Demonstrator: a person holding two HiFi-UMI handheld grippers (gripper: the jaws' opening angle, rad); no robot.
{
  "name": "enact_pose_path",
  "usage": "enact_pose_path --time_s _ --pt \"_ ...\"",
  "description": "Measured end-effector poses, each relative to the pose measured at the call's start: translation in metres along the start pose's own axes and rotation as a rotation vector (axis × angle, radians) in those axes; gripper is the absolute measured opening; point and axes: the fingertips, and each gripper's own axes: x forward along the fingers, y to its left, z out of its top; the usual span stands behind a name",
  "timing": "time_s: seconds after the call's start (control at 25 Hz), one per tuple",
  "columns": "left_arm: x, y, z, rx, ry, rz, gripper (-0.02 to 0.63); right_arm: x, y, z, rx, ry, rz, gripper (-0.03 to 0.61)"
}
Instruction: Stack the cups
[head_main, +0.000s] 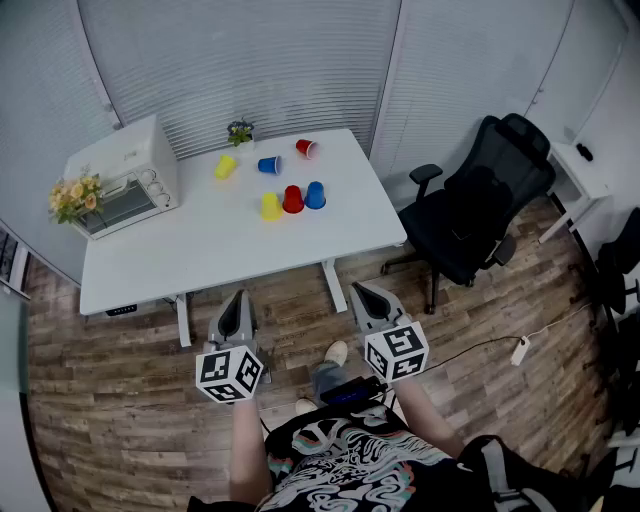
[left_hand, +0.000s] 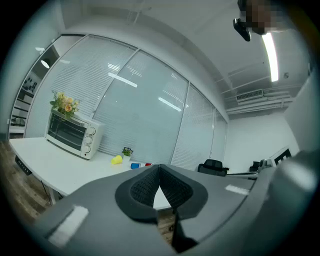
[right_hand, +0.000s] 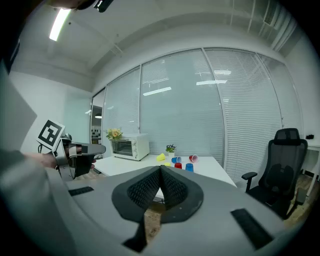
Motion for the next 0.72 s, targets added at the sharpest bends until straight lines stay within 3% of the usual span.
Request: enact_pose_path --time_s 0.32,0.44,0.52,0.72 --pt "0.001 -0.006 0.004 -0.023 -0.008 -0.038 0.02 0.001 0.004 -0.002 -0.006 0.015 -0.002 0.002" --pt "0.004 -0.012 0.003 -0.031 0.009 -0.08 0.073 0.003 0.0 -0.002 0.032 0.015 -0.01 0.009" --pt "0.006 -0.017 0.001 -0.023 0.029 -0.103 0.106 0.003 0.001 -0.004 0.054 0.026 0.008 0.108" --pt "0.006 -0.014 -0.006 -0.014 0.056 -0.093 0.132 0.007 0.002 -0.002 0.047 0.042 0.032 0.169"
